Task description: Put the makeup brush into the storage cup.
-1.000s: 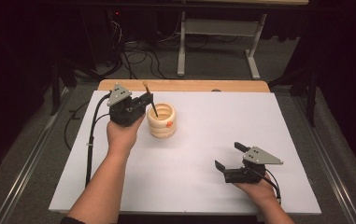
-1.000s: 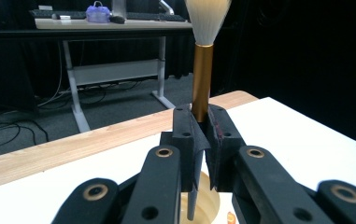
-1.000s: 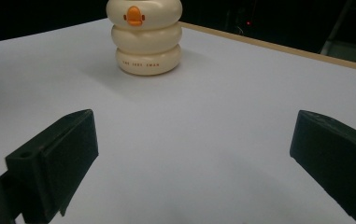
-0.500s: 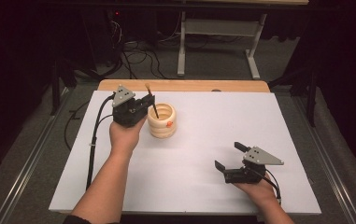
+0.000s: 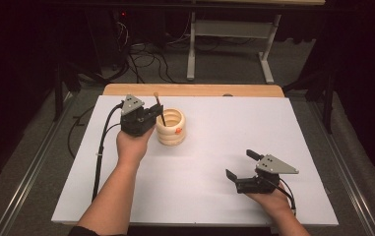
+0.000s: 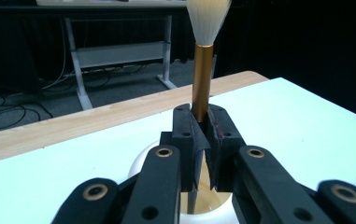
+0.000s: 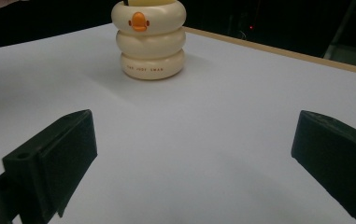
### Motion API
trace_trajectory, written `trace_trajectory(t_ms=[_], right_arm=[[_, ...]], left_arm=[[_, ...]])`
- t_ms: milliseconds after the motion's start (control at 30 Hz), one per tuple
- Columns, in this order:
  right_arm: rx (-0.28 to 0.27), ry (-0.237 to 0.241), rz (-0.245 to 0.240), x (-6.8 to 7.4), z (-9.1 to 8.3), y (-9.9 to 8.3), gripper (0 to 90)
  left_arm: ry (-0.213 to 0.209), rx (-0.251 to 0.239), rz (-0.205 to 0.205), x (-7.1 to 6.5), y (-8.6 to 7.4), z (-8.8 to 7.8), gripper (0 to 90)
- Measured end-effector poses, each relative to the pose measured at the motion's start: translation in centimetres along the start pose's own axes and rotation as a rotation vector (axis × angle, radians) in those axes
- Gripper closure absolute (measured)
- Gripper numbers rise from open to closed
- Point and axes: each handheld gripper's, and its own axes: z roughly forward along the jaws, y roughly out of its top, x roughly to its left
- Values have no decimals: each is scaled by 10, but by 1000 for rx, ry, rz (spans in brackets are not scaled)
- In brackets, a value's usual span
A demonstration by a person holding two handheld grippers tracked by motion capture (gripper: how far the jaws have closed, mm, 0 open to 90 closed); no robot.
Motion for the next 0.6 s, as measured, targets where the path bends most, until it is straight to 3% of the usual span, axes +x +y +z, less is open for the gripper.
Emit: trace_trajectory(t_ms=[600], right_arm=[[8,3,2,1,1,-1,18]], left_arm=[[-15,60,7,-4,-14,11,832]])
